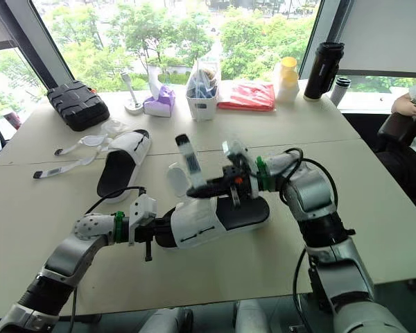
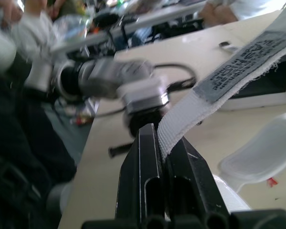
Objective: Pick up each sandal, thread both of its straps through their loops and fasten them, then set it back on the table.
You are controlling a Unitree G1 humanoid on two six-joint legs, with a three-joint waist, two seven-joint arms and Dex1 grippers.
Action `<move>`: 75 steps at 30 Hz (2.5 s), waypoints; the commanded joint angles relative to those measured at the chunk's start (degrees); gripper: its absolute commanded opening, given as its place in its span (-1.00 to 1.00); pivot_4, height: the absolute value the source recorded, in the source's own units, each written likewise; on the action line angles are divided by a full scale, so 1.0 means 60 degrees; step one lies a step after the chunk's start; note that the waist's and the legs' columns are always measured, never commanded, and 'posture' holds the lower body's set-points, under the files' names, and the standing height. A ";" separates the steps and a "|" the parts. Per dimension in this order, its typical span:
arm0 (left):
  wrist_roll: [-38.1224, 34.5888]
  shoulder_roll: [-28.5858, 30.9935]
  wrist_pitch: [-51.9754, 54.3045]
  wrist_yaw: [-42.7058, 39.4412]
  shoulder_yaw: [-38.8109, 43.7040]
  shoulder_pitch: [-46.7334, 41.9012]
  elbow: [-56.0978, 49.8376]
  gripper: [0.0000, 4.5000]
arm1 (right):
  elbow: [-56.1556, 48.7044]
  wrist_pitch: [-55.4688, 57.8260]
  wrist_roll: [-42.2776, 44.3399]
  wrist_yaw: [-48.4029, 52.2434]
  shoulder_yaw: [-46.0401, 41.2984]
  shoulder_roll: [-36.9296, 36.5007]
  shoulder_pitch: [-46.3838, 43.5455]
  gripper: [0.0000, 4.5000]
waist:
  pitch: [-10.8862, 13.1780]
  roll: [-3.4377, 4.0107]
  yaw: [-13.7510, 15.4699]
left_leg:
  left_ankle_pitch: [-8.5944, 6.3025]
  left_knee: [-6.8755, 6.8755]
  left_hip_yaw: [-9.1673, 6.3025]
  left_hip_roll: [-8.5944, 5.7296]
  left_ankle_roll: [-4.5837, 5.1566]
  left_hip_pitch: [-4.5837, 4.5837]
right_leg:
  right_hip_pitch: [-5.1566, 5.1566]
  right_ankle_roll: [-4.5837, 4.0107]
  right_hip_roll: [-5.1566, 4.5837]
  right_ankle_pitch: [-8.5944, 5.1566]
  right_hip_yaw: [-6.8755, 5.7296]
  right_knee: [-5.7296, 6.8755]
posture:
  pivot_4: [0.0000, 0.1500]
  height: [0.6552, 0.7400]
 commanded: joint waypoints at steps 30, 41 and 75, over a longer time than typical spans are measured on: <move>0.0200 0.0127 0.0411 -0.0092 -0.0463 0.0563 -0.0248 -1.00 | 0.5222 -1.7360 -0.4799 -0.2847 0.3420 -0.1148 0.0453 0.98 | -0.0012 -0.0010 -0.0007 | 0.0004 -0.0005 0.0014 0.0009 -0.0005 0.0022 | 0.0005 -0.0007 0.0015 0.0001 0.0028 0.0000 | 1.00 1.00; 0.0264 -0.0024 0.0215 -0.0232 -0.0690 0.0421 -0.0010 -1.00 | 0.3858 -1.5374 -0.2375 -0.2202 0.3720 -0.3957 0.1347 0.98 | -0.0034 0.0001 0.0048 | -0.0002 0.0001 0.0015 0.0002 0.0008 0.0026 | 0.0037 -0.0008 0.0007 -0.0001 0.0036 -0.0020 | 1.00 1.00; 0.0469 -0.0280 0.0203 -0.0322 -0.0911 0.0332 0.0084 -1.00 | -0.0027 0.6018 0.3865 -0.1719 0.1481 -0.3024 0.0792 0.98 | -0.0049 0.0017 0.0268 | -0.0023 0.0030 0.0013 0.0003 0.0042 -0.0008 | 0.0026 0.0002 -0.0006 0.0000 0.0010 -0.0044 | 1.00 1.00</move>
